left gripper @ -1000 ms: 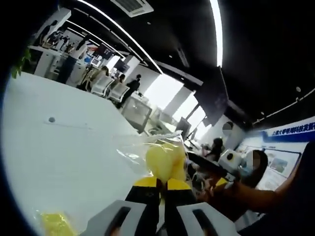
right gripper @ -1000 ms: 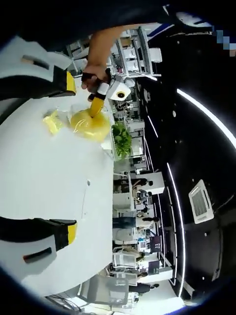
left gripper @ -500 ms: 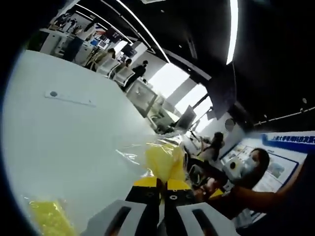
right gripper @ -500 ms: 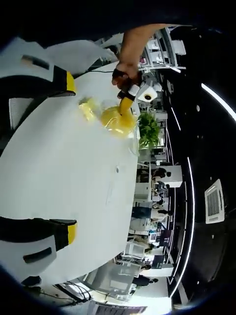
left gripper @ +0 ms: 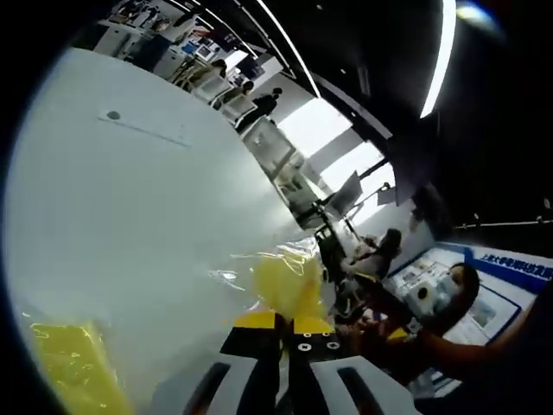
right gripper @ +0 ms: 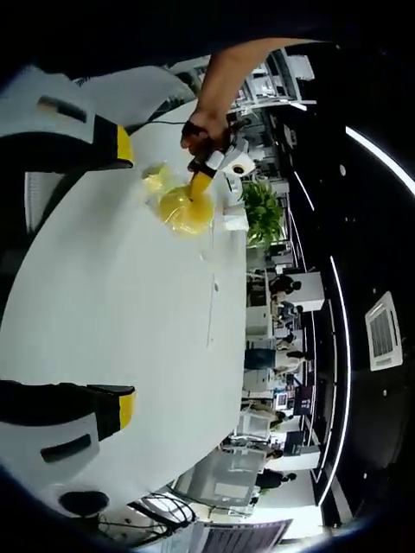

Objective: Compare the silicone blocks by pressing each to a similar depth, holding the contact briefly, and releasing to observe deformation and rebound differences across the visible hardness samples.

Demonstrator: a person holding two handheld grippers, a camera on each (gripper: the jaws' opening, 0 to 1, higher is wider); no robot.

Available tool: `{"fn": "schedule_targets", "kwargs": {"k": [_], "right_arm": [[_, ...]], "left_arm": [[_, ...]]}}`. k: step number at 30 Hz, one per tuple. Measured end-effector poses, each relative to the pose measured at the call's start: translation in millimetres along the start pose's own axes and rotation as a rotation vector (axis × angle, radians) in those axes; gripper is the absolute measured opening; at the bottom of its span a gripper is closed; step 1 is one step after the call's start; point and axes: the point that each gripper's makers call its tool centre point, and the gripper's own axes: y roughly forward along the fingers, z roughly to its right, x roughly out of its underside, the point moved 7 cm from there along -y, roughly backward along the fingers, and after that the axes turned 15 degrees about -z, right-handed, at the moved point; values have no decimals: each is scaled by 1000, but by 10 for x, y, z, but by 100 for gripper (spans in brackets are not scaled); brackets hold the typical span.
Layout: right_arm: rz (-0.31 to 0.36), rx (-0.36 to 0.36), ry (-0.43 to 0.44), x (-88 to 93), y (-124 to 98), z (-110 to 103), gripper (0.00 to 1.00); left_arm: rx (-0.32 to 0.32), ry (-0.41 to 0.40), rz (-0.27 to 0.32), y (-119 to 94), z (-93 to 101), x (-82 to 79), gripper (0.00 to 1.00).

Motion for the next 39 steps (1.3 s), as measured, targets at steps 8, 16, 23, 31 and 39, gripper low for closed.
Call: {"fn": "schedule_targets", "kwargs": {"k": [8, 16, 23, 31, 39], "right_arm": [[-17, -4, 26, 83, 42, 14, 97], [-57, -8, 11, 127, 95, -11, 97], [-57, -10, 29, 123, 100, 3, 97], [-72, -17, 31, 147, 116, -32, 97], [-79, -24, 30, 155, 132, -58, 97]], "left_arm": [[-42, -51, -63, 158, -202, 116, 0], [-43, -114, -102, 275, -332, 153, 0], [-84, -158, -159, 360, -445, 262, 0], [-140, -175, -174, 382, -505, 291, 0], [-165, -165, -188, 410, -542, 312, 0]]}}
